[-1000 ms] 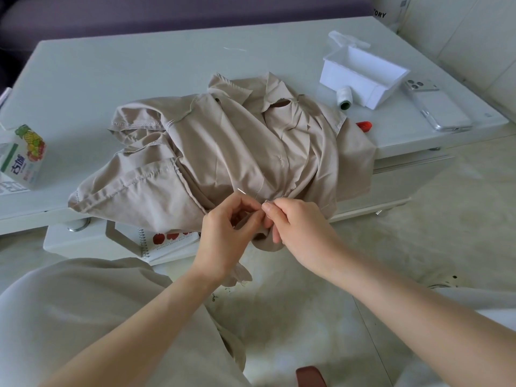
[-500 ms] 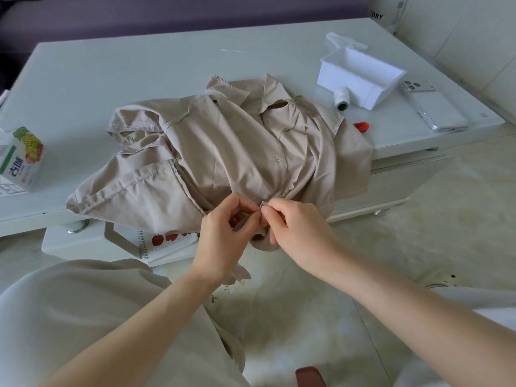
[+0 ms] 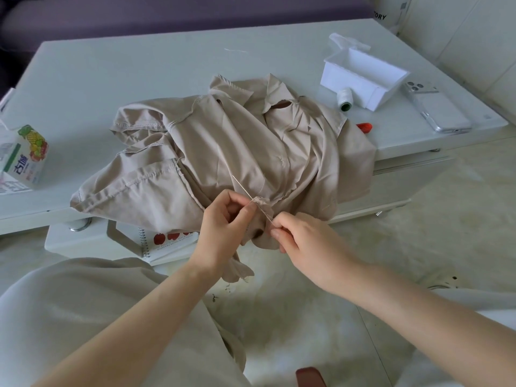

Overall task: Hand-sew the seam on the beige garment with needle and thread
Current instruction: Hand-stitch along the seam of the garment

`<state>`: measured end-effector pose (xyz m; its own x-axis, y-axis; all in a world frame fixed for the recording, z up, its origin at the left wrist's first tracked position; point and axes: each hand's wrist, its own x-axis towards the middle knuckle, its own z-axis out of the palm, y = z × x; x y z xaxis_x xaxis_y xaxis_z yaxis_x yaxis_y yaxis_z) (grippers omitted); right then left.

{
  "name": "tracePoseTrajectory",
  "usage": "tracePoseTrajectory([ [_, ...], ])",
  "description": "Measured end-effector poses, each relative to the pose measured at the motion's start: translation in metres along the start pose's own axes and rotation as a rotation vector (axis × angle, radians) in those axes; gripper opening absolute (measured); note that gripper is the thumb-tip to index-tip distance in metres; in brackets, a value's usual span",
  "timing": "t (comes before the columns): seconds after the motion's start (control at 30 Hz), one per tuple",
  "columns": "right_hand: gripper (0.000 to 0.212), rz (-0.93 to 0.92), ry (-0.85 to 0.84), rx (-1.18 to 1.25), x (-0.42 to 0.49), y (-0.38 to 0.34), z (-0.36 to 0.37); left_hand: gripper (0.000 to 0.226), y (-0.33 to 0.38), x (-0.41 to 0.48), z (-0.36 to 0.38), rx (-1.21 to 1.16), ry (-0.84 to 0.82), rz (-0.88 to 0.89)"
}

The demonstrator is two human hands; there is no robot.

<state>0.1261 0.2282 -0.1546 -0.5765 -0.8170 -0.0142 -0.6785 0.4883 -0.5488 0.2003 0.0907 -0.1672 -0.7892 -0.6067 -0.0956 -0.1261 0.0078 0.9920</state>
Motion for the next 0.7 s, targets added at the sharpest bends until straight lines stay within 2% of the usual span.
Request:
tracePoseTrajectory([
  [0.13, 0.024, -0.214, 0.062, -0.163, -0.006, 0.009, 0.01, 0.015, 0.002, 0.0, 0.0, -0.056, 0.011, -0.075],
  [0.27, 0.03, -0.496, -0.047, -0.442, -0.018, 0.012, 0.014, 0.017, 0.001, 0.002, -0.004, -0.112, 0.039, -0.124],
  [0.33, 0.029, -0.564, -0.033, -0.469, -0.025, 0.011, 0.013, 0.017, 0.001, 0.002, -0.004, -0.107, 0.034, -0.121],
  [0.43, 0.024, -0.352, 0.107, -0.136, -0.016, 0.008, 0.01, 0.015, 0.002, -0.001, -0.002, -0.09, -0.02, -0.094],
  [0.5, 0.032, -0.092, 0.233, 0.102, -0.002, 0.004, 0.002, 0.013, 0.002, -0.003, -0.001, -0.08, -0.08, -0.078],
  [0.53, 0.036, 0.051, 0.242, 0.183, 0.006, 0.002, -0.003, 0.013, 0.002, -0.003, -0.001, -0.072, -0.109, -0.074],
  [0.63, 0.056, 0.46, 0.015, 0.369, 0.026, -0.001, -0.014, 0.01, 0.001, -0.005, 0.0, -0.03, -0.186, -0.069],
  [0.7, 0.052, 0.625, -0.131, 0.544, 0.032, -0.003, -0.015, 0.009, 0.0, -0.005, 0.001, -0.009, -0.224, -0.07],
])
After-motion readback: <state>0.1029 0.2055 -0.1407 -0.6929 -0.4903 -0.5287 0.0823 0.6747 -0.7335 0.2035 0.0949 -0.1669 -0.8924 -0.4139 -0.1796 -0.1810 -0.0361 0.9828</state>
